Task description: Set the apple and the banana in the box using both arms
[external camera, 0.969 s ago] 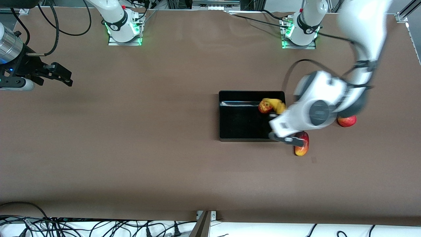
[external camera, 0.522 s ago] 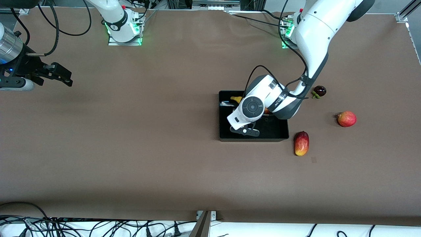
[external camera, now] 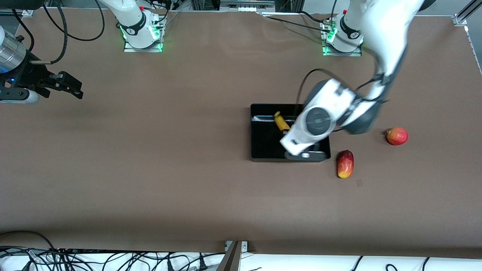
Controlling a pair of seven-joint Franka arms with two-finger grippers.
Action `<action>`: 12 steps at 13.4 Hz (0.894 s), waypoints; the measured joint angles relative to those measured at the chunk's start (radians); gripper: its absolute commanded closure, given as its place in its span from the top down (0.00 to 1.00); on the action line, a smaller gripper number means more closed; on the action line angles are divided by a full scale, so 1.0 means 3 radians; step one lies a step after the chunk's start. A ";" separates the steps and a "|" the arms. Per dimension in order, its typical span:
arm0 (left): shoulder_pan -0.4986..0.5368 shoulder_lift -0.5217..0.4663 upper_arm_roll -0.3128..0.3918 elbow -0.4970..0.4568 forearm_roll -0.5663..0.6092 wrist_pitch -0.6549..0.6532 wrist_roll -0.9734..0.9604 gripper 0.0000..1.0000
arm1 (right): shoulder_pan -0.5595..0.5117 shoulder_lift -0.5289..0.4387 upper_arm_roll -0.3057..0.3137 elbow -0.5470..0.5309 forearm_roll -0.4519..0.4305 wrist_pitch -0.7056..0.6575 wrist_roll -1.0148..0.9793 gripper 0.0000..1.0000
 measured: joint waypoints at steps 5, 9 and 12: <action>0.0572 -0.0490 0.0010 0.0505 -0.0017 -0.1024 0.0950 1.00 | 0.0000 0.0000 0.0000 0.0003 0.0000 0.0000 0.0000 1.00; 0.0708 -0.0757 0.0374 0.0550 -0.0284 -0.1157 0.1669 1.00 | 0.0000 0.0001 0.0000 0.0005 0.0000 0.0000 0.0000 1.00; 0.0606 -0.1416 0.0975 -0.0176 -0.0647 -0.0644 0.1981 1.00 | 0.0000 0.0002 0.0001 0.0007 0.0000 0.0000 0.0000 1.00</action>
